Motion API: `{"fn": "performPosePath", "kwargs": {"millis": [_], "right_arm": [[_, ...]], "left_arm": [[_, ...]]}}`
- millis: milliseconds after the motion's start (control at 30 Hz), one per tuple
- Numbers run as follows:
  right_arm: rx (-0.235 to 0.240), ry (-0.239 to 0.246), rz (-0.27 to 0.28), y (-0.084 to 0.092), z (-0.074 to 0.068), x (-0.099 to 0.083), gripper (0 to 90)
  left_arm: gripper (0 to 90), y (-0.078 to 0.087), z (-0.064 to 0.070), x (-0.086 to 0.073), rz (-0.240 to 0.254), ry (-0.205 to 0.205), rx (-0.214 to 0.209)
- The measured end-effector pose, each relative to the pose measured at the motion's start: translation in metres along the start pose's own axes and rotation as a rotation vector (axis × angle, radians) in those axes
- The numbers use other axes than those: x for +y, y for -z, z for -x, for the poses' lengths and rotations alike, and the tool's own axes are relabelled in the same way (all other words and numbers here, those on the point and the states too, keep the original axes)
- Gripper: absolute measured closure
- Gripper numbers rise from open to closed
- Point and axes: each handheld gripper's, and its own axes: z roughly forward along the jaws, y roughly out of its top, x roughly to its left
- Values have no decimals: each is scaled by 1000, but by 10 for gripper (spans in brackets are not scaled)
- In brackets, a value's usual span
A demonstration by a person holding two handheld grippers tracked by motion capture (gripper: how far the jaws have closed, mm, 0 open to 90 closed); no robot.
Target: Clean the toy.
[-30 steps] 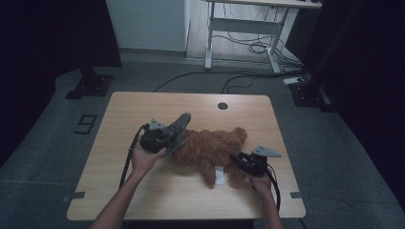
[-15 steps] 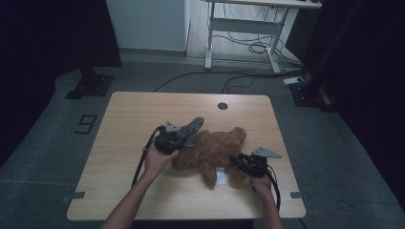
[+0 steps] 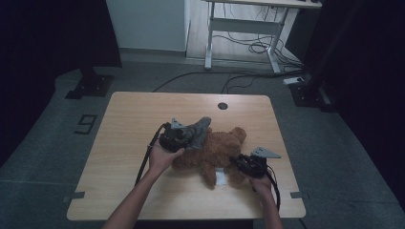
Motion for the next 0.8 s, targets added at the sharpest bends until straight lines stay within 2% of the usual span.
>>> {"fn": "performPosePath", "kwargs": {"millis": [33, 67, 100, 133, 167, 233, 333, 367, 433, 567, 800], "right_arm": [[-1, -4, -4, 1, 0, 0, 580], [-1, -4, -4, 1, 0, 0, 580], [-17, -28, -6, 3, 1, 1, 487], [-17, -28, -6, 3, 1, 1, 487], [-33, -53, -10, 6, 3, 1, 402], [-47, -68, -5, 10, 5, 3, 343], [-45, -80, 5, 15, 6, 6, 321], [-43, -103, 46, 22, 7, 10, 310], [-39, -110, 76, 28, 6, 16, 299], [-27, -114, 100, 34, 3, 24, 259], [-4, -133, 128, 35, -2, 29, 216]], "left_arm": [[775, 0, 0, -3, 2, -1, -1], [775, 1, 0, -6, 4, 1, -8], [777, 2, 1, -10, 11, 9, -14], [777, 2, 1, -14, 23, 14, -16], [780, 2, 2, -19, 28, 18, -20], [782, 2, 2, -27, 44, 19, -34], [783, 5, 5, -34, 55, 7, -36], [783, 6, 9, -36, 56, -8, -34], [783, 7, 13, -39, 57, -27, -26], [783, 10, 18, -44, 63, -41, -26], [783, 15, 27, -55, 78, -54, -44]]}}
